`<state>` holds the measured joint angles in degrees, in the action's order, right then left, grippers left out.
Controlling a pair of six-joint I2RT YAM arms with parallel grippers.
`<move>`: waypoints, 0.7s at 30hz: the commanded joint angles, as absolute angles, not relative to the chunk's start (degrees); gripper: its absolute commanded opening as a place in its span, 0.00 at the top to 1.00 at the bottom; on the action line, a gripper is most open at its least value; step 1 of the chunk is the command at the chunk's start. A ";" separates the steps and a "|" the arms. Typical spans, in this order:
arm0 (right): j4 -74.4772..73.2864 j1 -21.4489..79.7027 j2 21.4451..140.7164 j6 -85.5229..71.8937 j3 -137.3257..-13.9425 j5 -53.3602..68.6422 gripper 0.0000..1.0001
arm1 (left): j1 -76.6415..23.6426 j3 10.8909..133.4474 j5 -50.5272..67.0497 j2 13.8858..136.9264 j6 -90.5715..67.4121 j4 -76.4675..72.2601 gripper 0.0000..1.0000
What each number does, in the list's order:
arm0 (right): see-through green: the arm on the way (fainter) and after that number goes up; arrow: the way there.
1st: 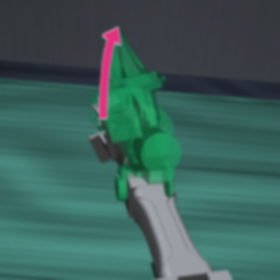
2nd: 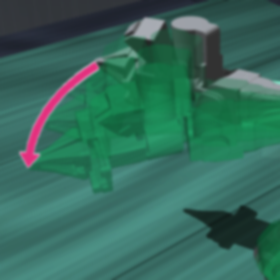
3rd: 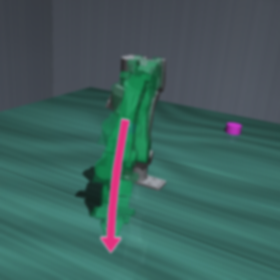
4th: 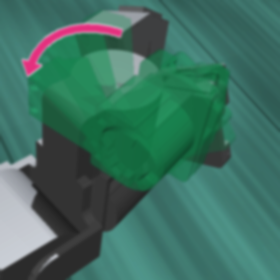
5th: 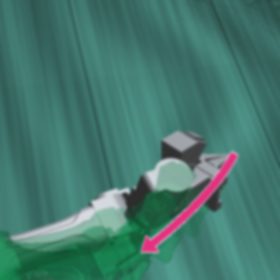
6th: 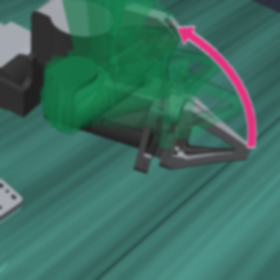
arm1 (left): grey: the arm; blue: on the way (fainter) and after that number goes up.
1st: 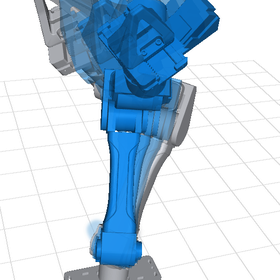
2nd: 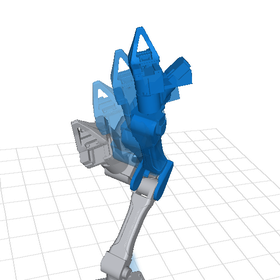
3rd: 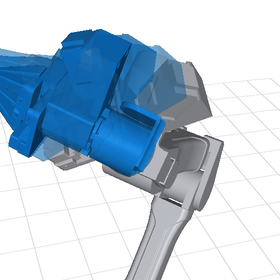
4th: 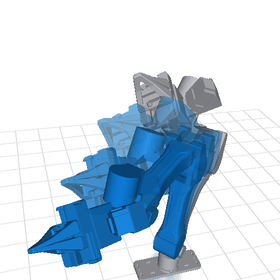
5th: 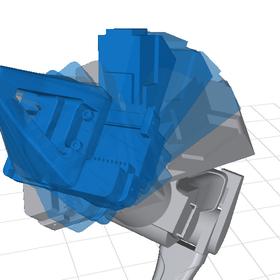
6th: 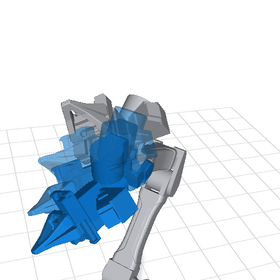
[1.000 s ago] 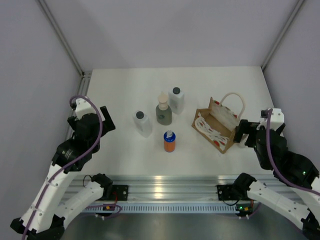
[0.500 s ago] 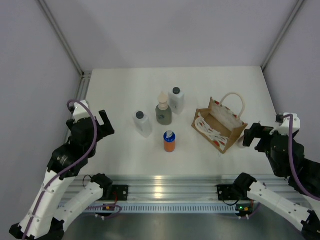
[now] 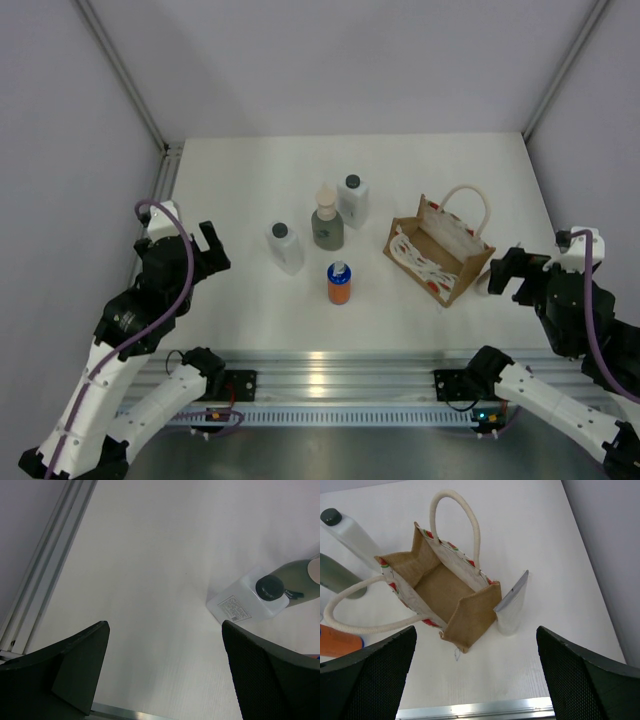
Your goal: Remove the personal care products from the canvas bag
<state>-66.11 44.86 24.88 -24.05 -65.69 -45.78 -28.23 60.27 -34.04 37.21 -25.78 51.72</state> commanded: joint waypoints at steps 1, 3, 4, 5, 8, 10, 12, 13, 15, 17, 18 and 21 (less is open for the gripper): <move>-68.11 44.30 25.14 -22.42 -68.02 -45.27 0.01 | -28.04 60.64 -33.49 36.56 -25.31 52.38 0.02; -68.99 44.30 25.14 -21.62 -69.68 -44.22 0.00 | -27.95 60.64 -33.40 36.30 -25.14 52.47 0.02; -69.60 44.30 25.22 -21.19 -70.57 -44.21 0.00 | -28.04 60.82 -33.22 36.12 -25.22 52.47 0.02; -71.09 44.30 25.22 -20.92 -71.36 -44.47 0.00 | -28.04 60.99 -33.05 35.95 -25.05 52.47 0.02; -74.08 44.30 24.96 -20.48 -74.96 -45.87 0.00 | -27.95 61.43 -32.87 34.98 -24.87 52.47 0.02; -75.05 44.30 24.18 -20.22 -76.81 -46.32 0.01 | -28.04 61.52 -33.05 34.37 -24.87 52.47 0.02; -75.15 44.30 23.56 -20.13 -77.25 -46.06 0.01 | -28.04 61.44 -33.05 34.28 -24.78 52.38 0.02; -75.23 44.30 23.03 -19.87 -77.34 -45.97 0.00 | -28.04 61.44 -33.13 34.28 -24.70 52.47 0.02; -75.23 44.30 22.85 -19.86 -77.26 -45.88 0.00 | -28.04 61.61 -33.05 34.37 -24.70 52.47 0.02; -75.23 44.30 22.94 -19.86 -77.26 -45.79 0.00 | -28.04 61.79 -33.05 34.54 -24.61 52.47 0.02; -75.23 44.30 23.03 -19.78 -77.26 -45.79 0.00 | -28.04 61.79 -33.22 34.63 -24.61 52.47 0.02; -75.23 44.30 23.73 -19.69 -77.26 -45.79 0.01 | -27.95 61.96 -33.49 34.63 -24.35 52.47 0.02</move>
<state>-72.95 44.84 23.03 -20.64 -76.20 -45.36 -28.23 60.27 -33.28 34.52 -25.32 52.01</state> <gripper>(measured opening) 0.993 0.982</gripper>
